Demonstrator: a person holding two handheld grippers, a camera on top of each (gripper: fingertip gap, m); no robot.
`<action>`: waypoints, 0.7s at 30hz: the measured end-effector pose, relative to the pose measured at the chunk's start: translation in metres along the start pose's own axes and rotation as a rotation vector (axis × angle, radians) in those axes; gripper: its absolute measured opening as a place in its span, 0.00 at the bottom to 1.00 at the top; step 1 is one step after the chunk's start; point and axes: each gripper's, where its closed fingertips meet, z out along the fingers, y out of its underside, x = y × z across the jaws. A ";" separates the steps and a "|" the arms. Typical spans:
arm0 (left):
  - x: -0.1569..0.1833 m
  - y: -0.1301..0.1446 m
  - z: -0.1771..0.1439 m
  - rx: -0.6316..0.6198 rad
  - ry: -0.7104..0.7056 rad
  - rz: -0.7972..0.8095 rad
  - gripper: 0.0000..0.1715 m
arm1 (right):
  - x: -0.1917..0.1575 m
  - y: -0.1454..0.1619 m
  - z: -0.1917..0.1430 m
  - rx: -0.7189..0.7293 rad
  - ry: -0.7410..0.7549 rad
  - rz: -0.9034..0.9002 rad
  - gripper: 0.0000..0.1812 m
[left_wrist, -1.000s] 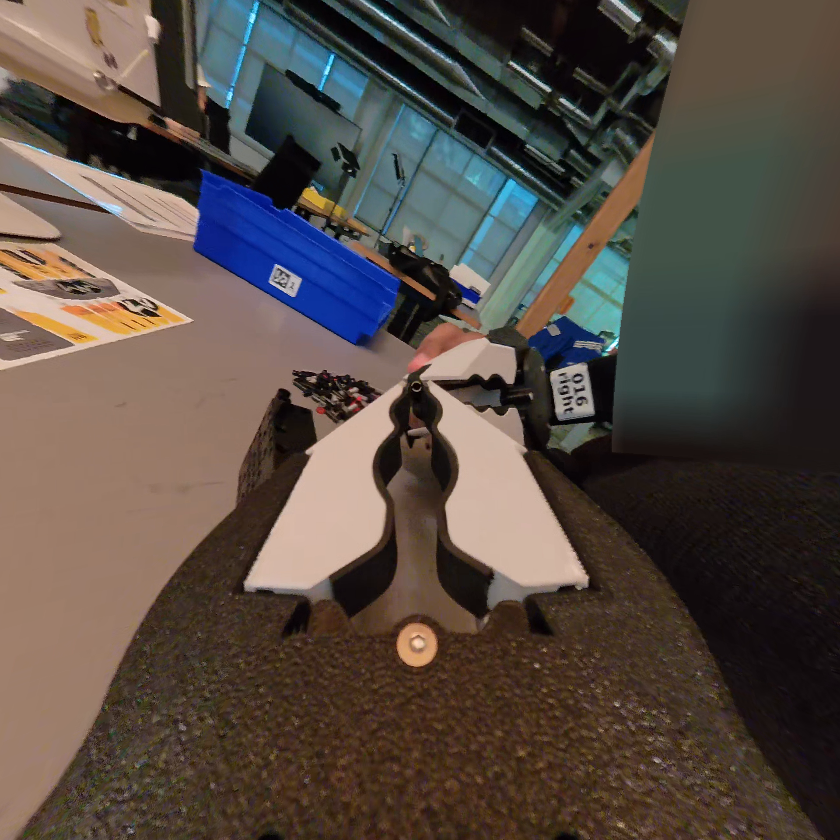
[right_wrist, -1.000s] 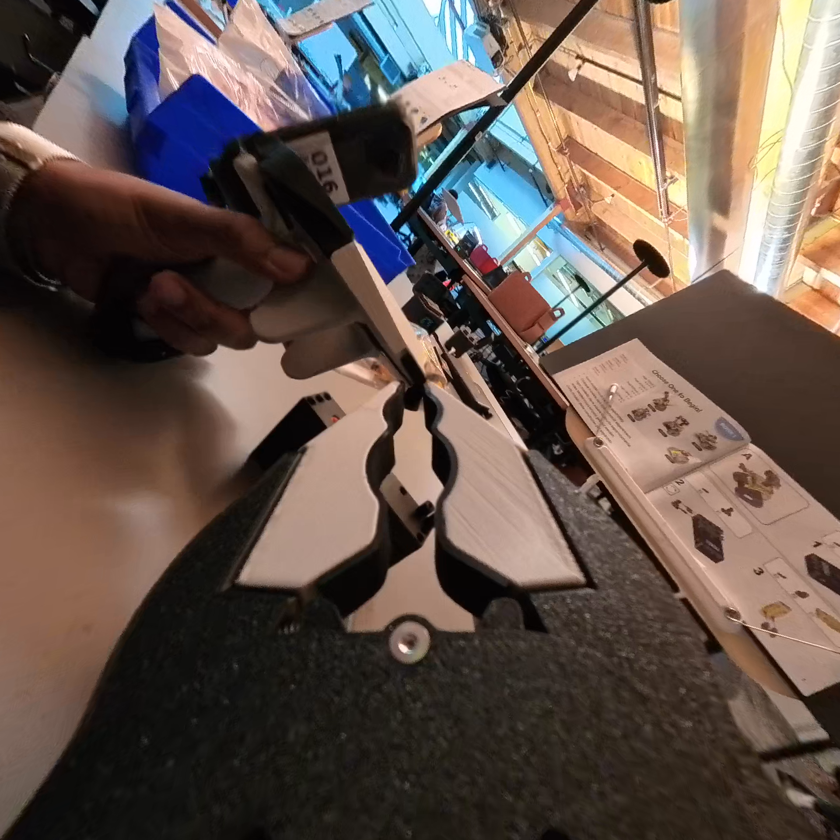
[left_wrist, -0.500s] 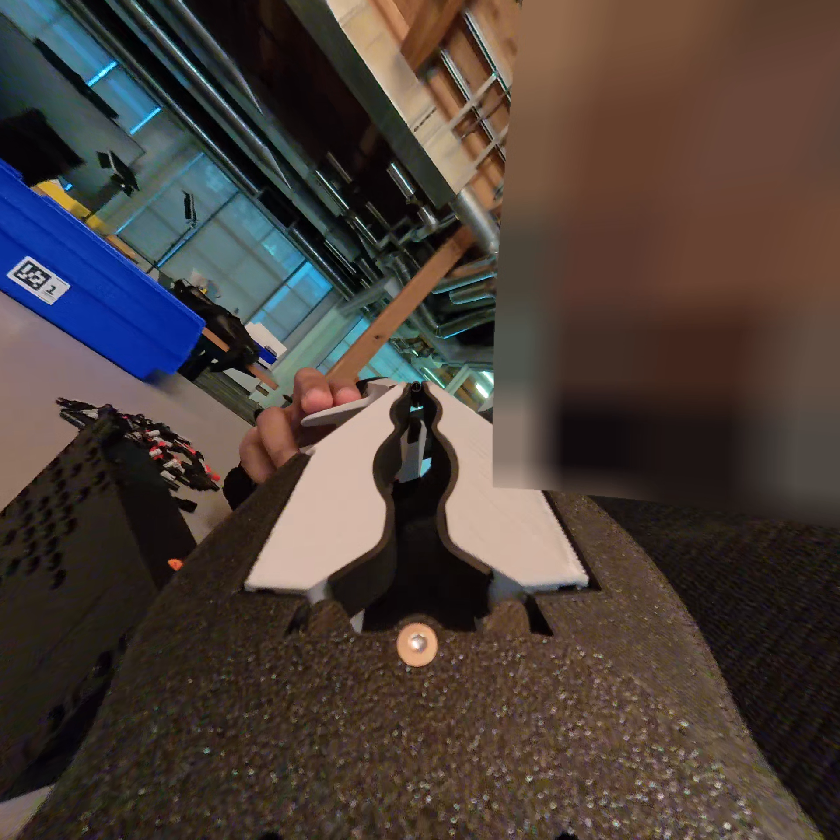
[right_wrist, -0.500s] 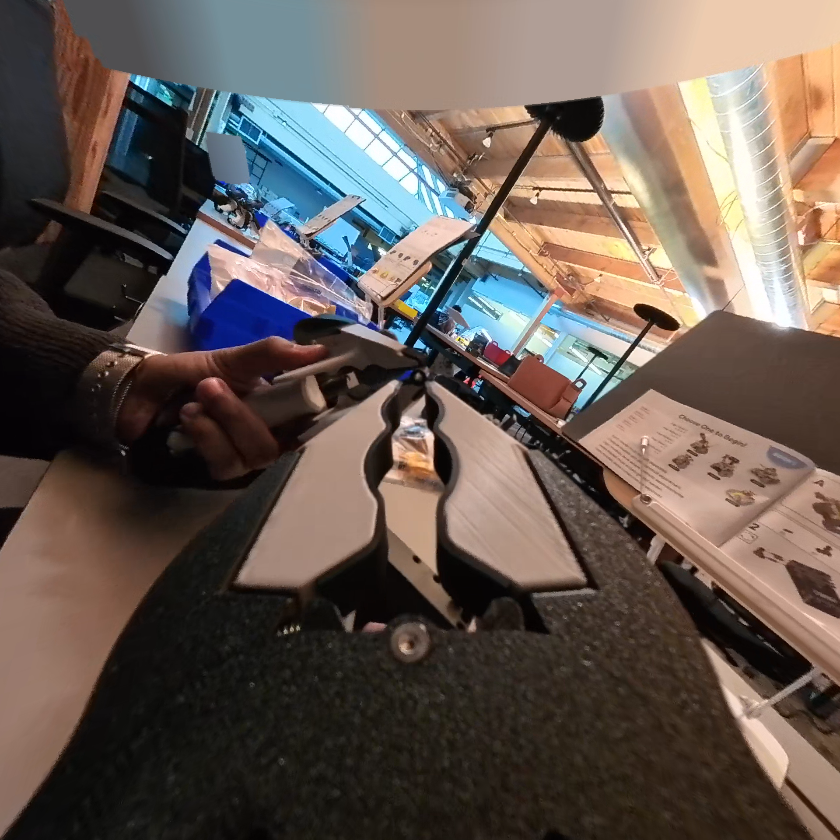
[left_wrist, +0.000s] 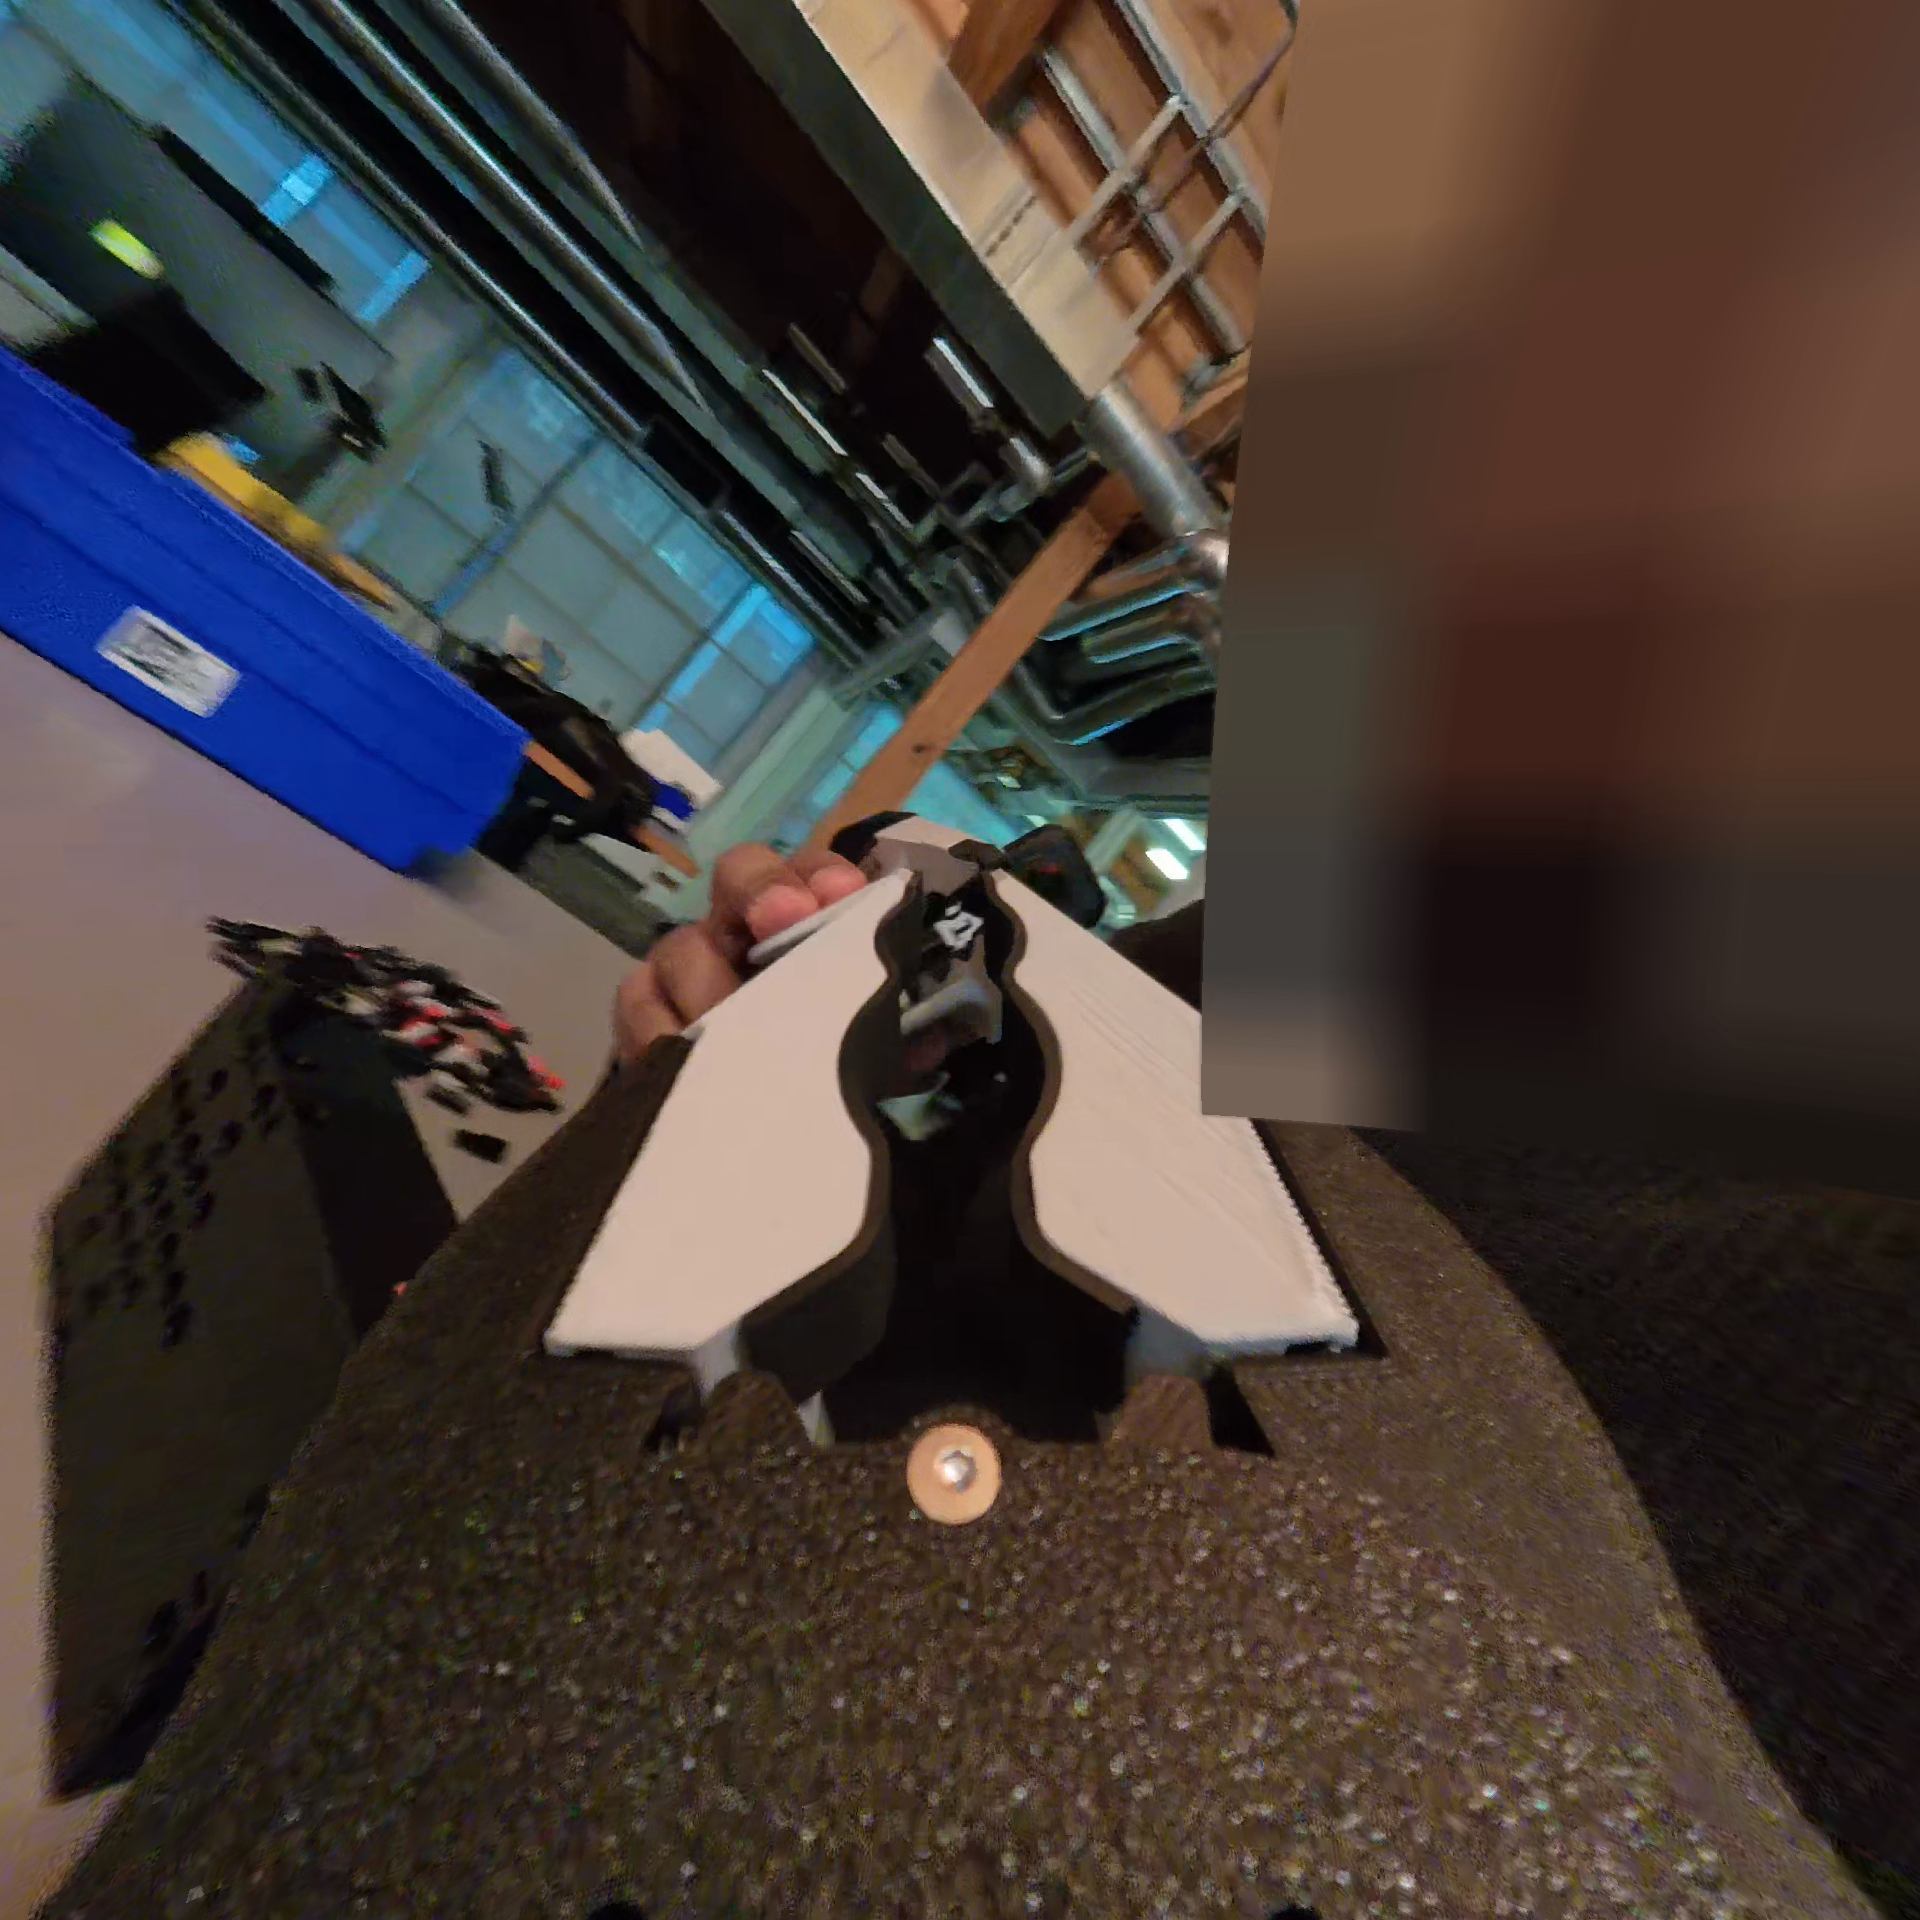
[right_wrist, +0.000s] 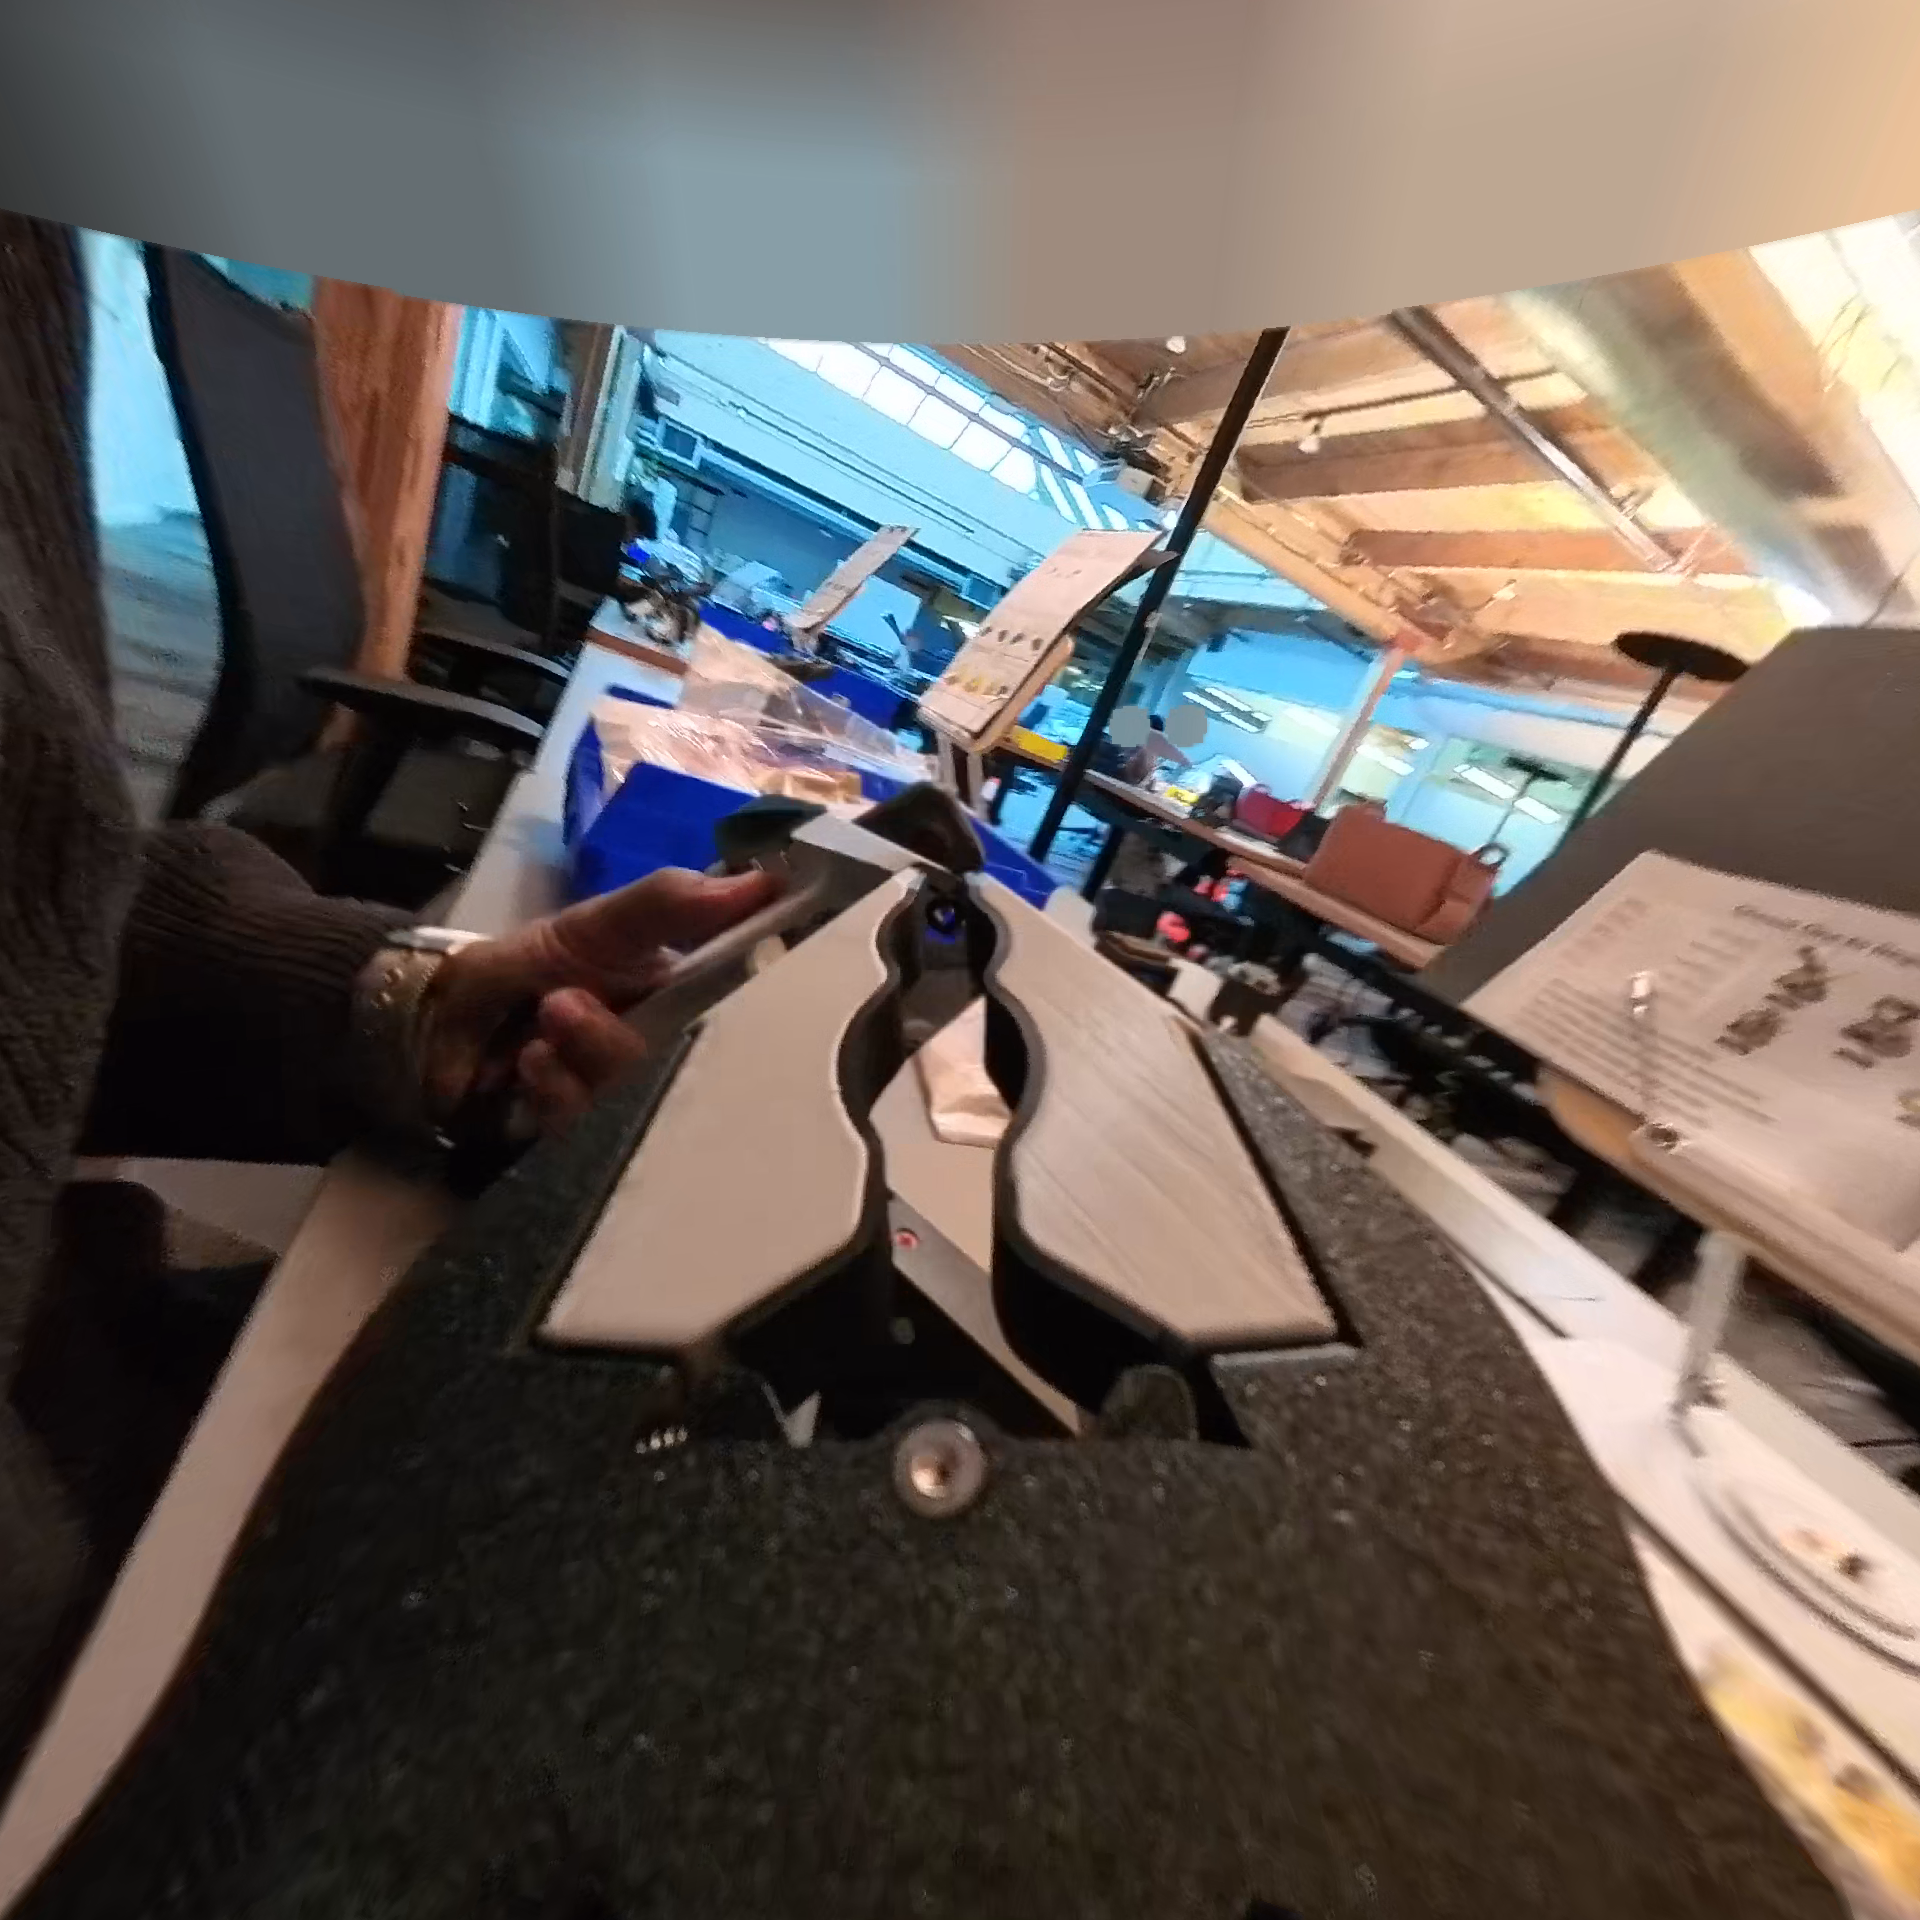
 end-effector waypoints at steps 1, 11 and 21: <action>-0.001 -0.002 -0.001 0.004 -0.043 0.060 0.07 | 0.001 -0.001 -0.001 0.008 -0.017 0.053 0.03; -0.014 0.010 0.003 -0.127 -0.340 0.526 0.10 | 0.011 0.013 -0.006 -0.030 -0.135 0.500 0.03; -0.018 0.017 0.004 -0.193 -0.401 0.652 0.02 | 0.008 0.019 -0.006 -0.048 -0.216 0.685 0.03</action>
